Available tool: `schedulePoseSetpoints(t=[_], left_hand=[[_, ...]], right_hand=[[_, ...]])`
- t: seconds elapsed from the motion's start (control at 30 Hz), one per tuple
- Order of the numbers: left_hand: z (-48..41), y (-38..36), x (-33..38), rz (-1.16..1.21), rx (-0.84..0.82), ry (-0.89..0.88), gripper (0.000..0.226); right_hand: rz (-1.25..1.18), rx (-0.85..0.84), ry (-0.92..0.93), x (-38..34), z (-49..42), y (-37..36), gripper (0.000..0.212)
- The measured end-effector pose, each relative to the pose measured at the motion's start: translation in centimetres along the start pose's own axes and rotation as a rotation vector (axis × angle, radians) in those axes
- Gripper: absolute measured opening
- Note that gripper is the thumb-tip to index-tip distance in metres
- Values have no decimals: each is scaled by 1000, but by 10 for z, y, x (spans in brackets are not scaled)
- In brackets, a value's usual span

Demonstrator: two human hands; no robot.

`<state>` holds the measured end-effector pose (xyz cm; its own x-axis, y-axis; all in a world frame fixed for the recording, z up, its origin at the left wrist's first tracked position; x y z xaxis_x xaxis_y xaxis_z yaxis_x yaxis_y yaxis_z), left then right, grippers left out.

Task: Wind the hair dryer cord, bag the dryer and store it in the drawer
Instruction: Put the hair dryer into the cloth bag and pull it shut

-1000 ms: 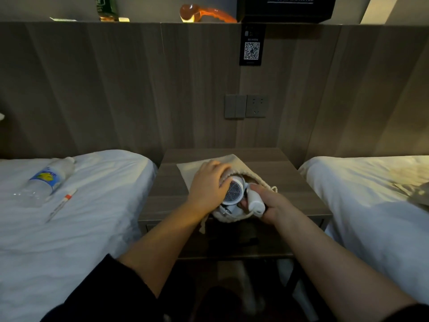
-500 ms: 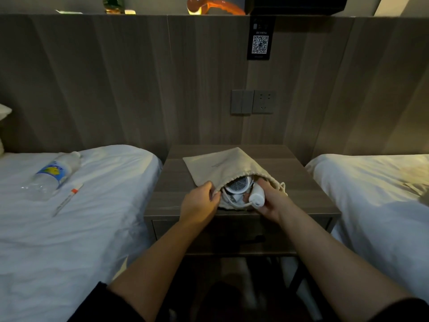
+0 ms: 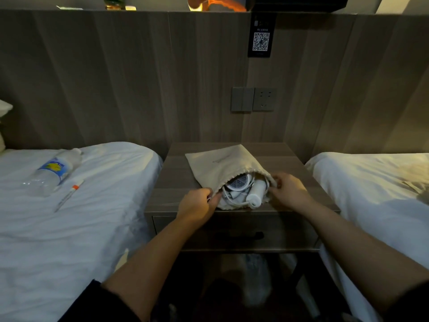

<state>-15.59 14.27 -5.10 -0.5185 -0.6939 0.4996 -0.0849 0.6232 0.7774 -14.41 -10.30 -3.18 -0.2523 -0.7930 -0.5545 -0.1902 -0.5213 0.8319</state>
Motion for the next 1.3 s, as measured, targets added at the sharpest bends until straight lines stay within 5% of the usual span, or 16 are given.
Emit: schedulePoseSetpoints(t=[0.17,0.3,0.47,1.0,1.17,1.3], left_hand=[[-13,32,8,154,148,17,37],[-34,64,19,224,232,17,39],[-69,111,33,603,374,102,40],[-139,175,52,889,478,223,25],[-131,165,49,864,360,239,30],[-126,161,38,862,383,229,33]], right_hand=[[-154,66,-43,-13,3,25,35],[-414,114,-79,-29,0,52,30],[-579,92,-91,-65,-6,100,25],[-240,413,137,-144,-23,181,24],[60,298,191,-139,-24,183,24],[209,180,66,-129,-27,177,40]])
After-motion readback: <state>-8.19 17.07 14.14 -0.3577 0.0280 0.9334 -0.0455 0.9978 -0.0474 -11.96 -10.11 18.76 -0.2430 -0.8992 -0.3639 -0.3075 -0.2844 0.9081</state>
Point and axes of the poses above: each hand's wrist, its own z-axis away from the middle knuckle, its own y-axis out of the back of the hand, x = y × z, the point moved 4 cm from there along -z, towards the middle knuckle, and after that the axes turned 14 degrees about -y, right-handed, at the moved point
